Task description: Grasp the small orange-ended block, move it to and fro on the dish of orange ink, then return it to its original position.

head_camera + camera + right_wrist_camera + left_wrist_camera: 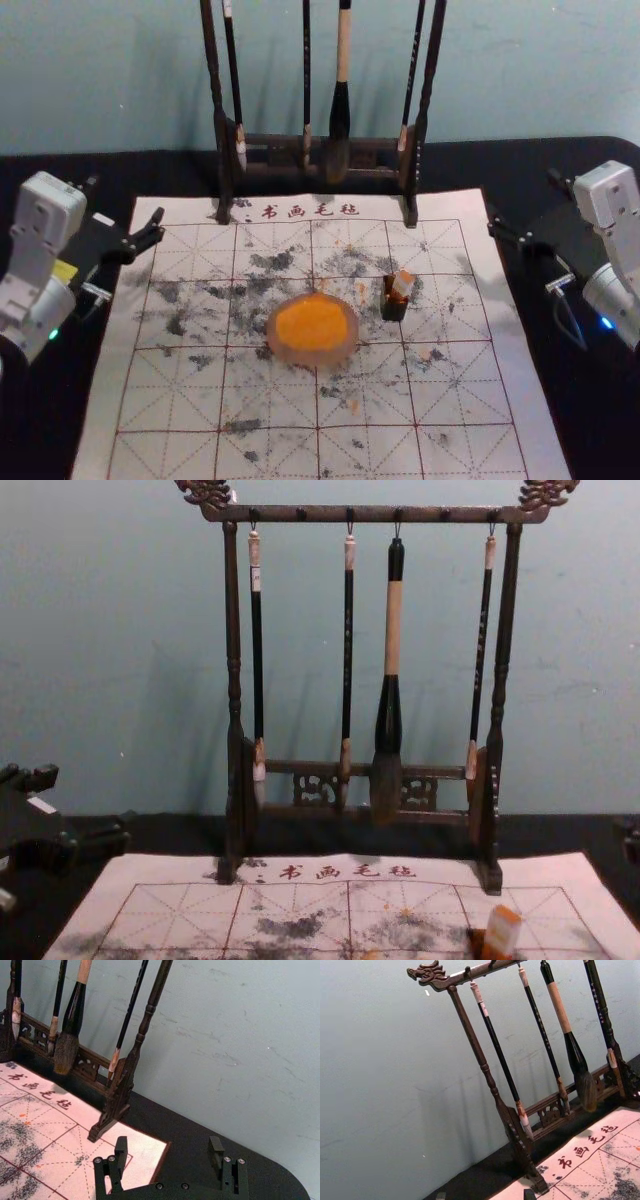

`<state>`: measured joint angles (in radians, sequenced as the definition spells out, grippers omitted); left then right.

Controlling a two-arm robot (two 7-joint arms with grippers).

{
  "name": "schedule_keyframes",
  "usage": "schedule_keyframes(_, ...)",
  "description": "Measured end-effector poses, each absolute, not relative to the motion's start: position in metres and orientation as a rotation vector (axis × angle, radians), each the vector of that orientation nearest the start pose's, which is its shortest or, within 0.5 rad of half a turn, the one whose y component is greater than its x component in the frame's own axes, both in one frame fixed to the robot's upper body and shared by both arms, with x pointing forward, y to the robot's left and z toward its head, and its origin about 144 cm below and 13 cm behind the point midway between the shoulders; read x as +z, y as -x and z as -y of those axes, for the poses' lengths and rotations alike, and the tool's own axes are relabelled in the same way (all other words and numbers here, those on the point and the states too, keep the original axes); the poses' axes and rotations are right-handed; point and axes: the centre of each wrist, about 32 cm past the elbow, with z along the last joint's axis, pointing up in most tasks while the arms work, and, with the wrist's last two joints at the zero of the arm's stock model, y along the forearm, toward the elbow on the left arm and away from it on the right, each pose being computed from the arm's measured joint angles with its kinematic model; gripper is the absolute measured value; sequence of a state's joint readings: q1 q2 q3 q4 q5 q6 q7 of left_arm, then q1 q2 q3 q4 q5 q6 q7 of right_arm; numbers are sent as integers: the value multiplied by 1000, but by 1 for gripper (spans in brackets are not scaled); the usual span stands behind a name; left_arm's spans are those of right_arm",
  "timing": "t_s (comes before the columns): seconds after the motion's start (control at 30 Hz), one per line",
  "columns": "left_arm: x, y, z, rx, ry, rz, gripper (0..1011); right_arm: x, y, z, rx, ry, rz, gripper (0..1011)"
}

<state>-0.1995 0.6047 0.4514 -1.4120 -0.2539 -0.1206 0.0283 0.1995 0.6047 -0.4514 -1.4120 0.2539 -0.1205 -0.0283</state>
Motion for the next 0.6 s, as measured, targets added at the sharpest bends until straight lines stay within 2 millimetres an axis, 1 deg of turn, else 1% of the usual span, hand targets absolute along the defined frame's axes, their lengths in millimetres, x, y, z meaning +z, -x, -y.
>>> schedule_keyframes(0.6, 1140, -489, -310, 1248, -304, 285, 1001, 1140, -489, 310, -1248, 304, 285, 1000)
